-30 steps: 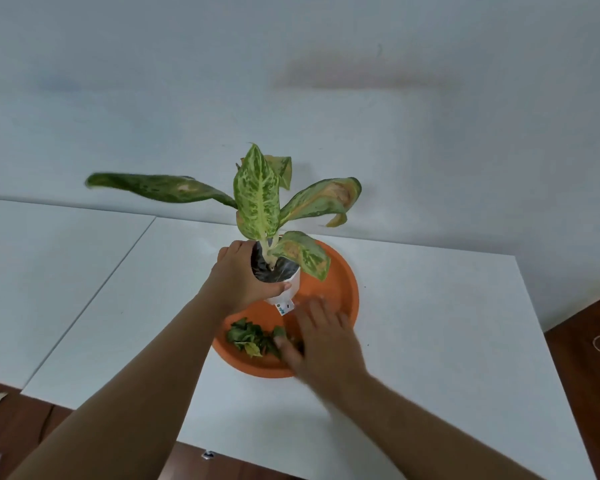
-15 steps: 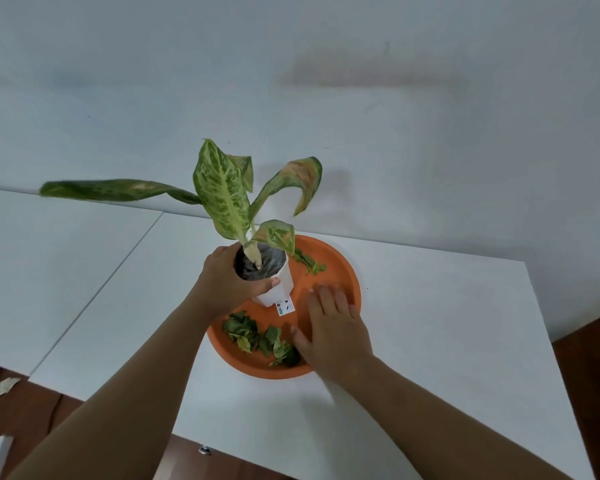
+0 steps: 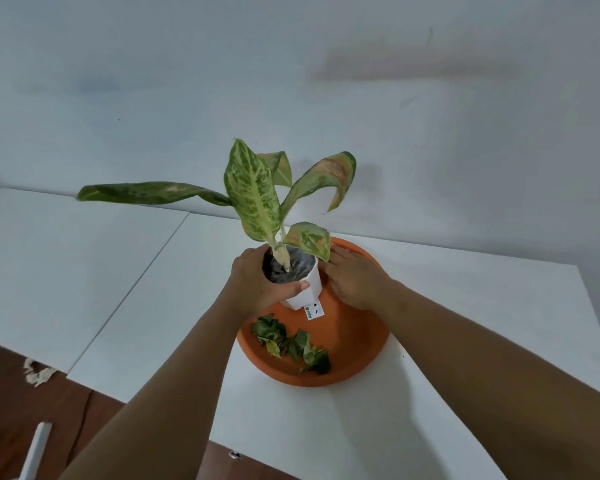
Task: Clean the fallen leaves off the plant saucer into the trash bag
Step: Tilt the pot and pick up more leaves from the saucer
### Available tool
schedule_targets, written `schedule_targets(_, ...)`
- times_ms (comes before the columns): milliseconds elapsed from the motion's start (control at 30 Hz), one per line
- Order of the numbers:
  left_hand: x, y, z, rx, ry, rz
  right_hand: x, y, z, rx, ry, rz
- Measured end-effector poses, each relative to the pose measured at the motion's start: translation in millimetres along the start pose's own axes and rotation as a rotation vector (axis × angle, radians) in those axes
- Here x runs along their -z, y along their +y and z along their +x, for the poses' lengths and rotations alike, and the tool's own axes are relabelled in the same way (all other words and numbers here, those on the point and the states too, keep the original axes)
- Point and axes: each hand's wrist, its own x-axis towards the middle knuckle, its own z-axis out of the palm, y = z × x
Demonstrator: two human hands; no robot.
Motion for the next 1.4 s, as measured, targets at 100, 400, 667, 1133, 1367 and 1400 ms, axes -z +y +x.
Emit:
schedule_targets(100,-1.4,-4.1,1.4,0.018,-0.01,0.007,3.5,2.2,-13.5,0.007,-0.056,-0.029)
schedule_targets(400,-6.5,-5.4,4.8,0.044,-0.009,-0.001,5.9,-30.6,-84.3,-0.023,-0.169,0.072)
schedule_targets(667,-6.1,-0.7,9.1,0.012,-0.022,0.054,8.6,-14.1,-41.6,-0.177,0.041,0.173)
schedule_targets(1133,-10.1,9.8,3.0,-0.028,-0.003,0.102,7.8,-89.3,-99.9,-0.107,-0.082,0.355)
schedule_targets(1367,15.7,3.1,-21.9,0.13,-0.122,0.028,-3.0,-88.6,-90.4,-0.158,-0.026,0.341)
schedule_targets(1400,20.1,-6.1,-27.5,0.142,-0.165,0.024,-3.4,-92.4,-89.4,-0.111,-0.048,0.371)
